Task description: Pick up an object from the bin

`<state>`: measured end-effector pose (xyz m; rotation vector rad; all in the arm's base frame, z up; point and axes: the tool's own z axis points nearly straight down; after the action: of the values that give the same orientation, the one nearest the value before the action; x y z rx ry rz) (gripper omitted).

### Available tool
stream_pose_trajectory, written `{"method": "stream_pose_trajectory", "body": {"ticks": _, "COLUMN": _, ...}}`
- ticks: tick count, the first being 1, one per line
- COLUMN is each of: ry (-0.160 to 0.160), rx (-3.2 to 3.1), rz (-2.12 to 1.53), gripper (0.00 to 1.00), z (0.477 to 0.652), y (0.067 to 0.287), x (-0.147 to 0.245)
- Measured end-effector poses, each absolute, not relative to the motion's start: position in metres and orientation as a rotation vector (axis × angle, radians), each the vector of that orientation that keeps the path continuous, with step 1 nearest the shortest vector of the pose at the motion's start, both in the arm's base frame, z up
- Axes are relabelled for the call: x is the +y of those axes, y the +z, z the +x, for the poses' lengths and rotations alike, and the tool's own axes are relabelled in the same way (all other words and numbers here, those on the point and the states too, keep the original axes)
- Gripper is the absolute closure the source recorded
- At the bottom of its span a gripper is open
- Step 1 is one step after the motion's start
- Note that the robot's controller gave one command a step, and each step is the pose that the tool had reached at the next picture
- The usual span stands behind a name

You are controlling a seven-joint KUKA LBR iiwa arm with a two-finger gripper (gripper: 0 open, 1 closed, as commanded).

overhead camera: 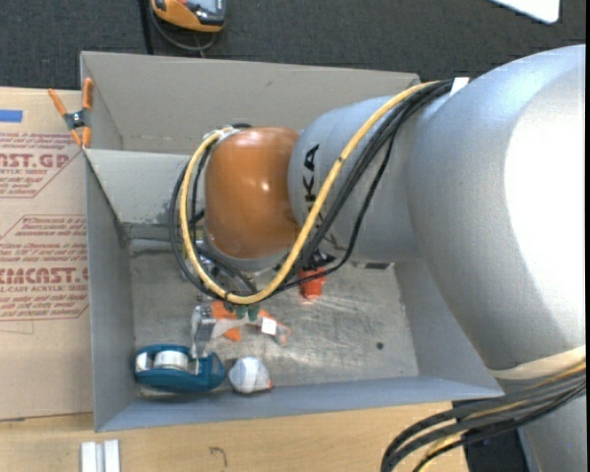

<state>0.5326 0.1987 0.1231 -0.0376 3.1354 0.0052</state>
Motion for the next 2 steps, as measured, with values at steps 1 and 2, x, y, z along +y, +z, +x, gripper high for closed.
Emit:
{"method": "stream_pose_trajectory", "body": {"ticks": 1, "ry": 0.008, "rx": 3.142, "rz": -0.046, "gripper": 0.00, "z": 0.543, "y": 0.122, "x": 0.169}}
{"method": "stream_pose_trajectory", "body": {"ticks": 2, "ry": 0.000, "rx": 3.138, "rz": -0.112, "gripper": 0.00, "z": 0.554, "y": 0.126, "x": 0.133}}
